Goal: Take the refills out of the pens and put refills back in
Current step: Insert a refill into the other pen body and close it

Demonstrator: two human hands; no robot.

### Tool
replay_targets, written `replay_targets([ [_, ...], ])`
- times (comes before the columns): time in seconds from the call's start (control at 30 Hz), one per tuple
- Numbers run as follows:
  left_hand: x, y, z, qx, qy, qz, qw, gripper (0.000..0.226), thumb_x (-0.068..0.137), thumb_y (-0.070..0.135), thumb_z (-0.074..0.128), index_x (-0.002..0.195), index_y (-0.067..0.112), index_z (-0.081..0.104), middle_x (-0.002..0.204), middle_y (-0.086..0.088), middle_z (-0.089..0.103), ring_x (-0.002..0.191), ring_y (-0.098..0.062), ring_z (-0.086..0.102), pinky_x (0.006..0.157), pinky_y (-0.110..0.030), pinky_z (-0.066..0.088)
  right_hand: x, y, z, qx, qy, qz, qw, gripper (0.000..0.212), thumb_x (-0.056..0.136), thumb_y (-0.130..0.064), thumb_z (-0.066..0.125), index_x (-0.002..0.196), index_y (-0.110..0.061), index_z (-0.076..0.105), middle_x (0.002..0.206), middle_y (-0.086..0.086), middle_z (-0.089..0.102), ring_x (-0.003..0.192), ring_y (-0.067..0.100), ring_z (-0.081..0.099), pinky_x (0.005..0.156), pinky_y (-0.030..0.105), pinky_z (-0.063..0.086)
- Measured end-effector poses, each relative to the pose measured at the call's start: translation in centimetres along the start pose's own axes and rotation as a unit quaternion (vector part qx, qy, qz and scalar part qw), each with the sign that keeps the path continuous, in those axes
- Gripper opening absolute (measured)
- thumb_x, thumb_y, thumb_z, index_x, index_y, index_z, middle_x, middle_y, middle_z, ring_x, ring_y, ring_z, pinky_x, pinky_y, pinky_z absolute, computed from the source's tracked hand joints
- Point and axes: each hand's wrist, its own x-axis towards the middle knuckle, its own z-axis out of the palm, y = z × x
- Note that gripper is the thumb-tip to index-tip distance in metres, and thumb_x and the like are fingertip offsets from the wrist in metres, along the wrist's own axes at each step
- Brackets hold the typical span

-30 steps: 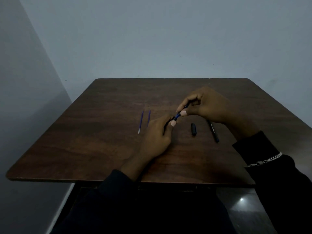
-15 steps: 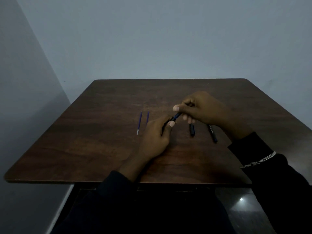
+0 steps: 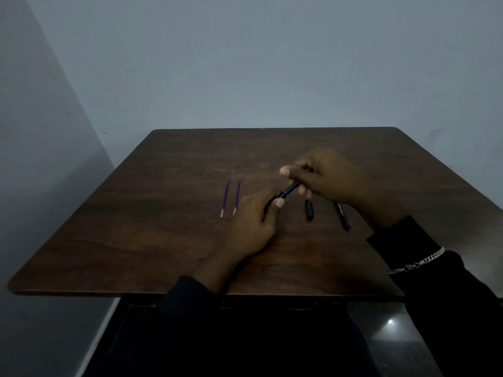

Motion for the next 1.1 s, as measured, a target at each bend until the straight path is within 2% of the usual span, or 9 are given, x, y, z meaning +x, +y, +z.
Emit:
replay_targets([
  [0.1,-0.1,0.2,0.0,-0.005,0.013,0.006,1.000,0.019,0.107,0.013,0.054,0.103,0.003,0.070,0.076,-0.007,0.066,0.070,-0.015,0.057,0.061,-0.023,0.039,-0.2,0.1,-0.2,0.005,0.012,-0.007,1.000,0.048,0.088,-0.062,0.061,0.080,-0.017,0.075,0.074,-0.006,0.069,0.063,0.007,0.064,0.062,0.027,0.050],
  [0.2,-0.1,0.1,-0.1,-0.016,0.023,-0.008,1.000,0.019,0.107,0.011,0.054,0.098,0.002,0.069,0.077,-0.009,0.066,0.069,-0.017,0.058,0.062,-0.032,0.043,-0.4,0.6,-1.0,0.095,-0.036,-0.004,0.995,0.014,0.084,-0.029,0.084,0.098,-0.026,0.080,0.099,-0.005,0.074,0.091,0.008,0.071,0.081,0.025,0.056],
  [0.33,-0.1,0.2,0.1,-0.002,0.010,-0.012,1.000,0.021,0.107,0.013,0.053,0.096,0.002,0.067,0.077,-0.010,0.066,0.070,-0.022,0.060,0.064,-0.037,0.044,-0.1,1.3,-0.7,0.092,-0.039,0.000,0.995,0.009,0.088,-0.013,0.080,0.095,-0.018,0.081,0.077,-0.014,0.078,0.068,0.001,0.073,0.064,0.010,0.052],
  [0.47,-0.1,0.2,-0.1,-0.008,0.024,-0.004,1.000,0.019,0.108,0.013,0.054,0.097,0.007,0.068,0.077,-0.005,0.067,0.068,-0.016,0.060,0.062,-0.024,0.041,0.2,0.7,0.1,-0.002,-0.020,-0.002,1.000,0.042,0.098,-0.048,0.061,0.078,-0.013,0.073,0.064,0.000,0.072,0.053,0.004,0.069,0.052,0.012,0.050],
  [0.6,-0.1,0.1,0.1,-0.015,0.020,-0.009,1.000,0.025,0.109,0.016,0.052,0.095,0.002,0.068,0.076,-0.007,0.066,0.068,-0.020,0.061,0.062,-0.033,0.045,0.0,0.5,0.2,-0.023,0.003,0.004,1.000,0.071,0.090,-0.077,0.040,0.073,-0.016,0.071,0.062,-0.007,0.071,0.053,0.005,0.067,0.051,0.014,0.045],
  [0.73,-0.1,0.0,0.1,-0.014,0.016,-0.016,1.000,0.023,0.109,0.015,0.053,0.096,0.004,0.068,0.077,-0.005,0.065,0.070,-0.017,0.061,0.062,-0.023,0.041,-0.1,1.2,-0.6,0.070,-0.048,0.008,0.996,0.020,0.091,-0.048,0.071,0.101,-0.030,0.074,0.084,-0.014,0.076,0.072,0.004,0.072,0.067,0.020,0.056],
  [0.87,-0.1,-0.2,0.2,0.004,0.018,-0.014,1.000,0.021,0.108,0.015,0.054,0.094,0.007,0.067,0.076,-0.001,0.064,0.068,-0.012,0.057,0.060,-0.022,0.038,0.0,1.6,-0.6,0.065,-0.056,0.010,0.996,0.005,0.091,-0.022,0.077,0.091,-0.027,0.074,0.072,-0.015,0.077,0.064,0.004,0.074,0.058,0.009,0.050],
  [1.0,-0.1,0.1,0.0,0.005,0.015,0.000,1.000,0.018,0.108,0.015,0.054,0.106,0.008,0.070,0.077,0.003,0.064,0.068,-0.010,0.059,0.061,-0.018,0.040,-0.1,1.1,0.1,-0.012,-0.030,-0.014,0.999,0.048,0.099,-0.050,0.060,0.065,-0.017,0.067,0.056,0.008,0.066,0.045,0.014,0.062,0.049,0.027,0.045],
  [1.1,0.0,0.0,0.1,0.008,0.008,-0.008,1.000,0.022,0.109,0.018,0.053,0.099,0.005,0.068,0.077,-0.003,0.065,0.069,-0.016,0.060,0.063,-0.028,0.044,-0.1,1.4,0.5,-0.003,0.004,-0.015,1.000,0.062,0.099,-0.061,0.051,0.060,-0.014,0.064,0.054,0.009,0.063,0.041,0.010,0.056,0.048,0.022,0.043],
])
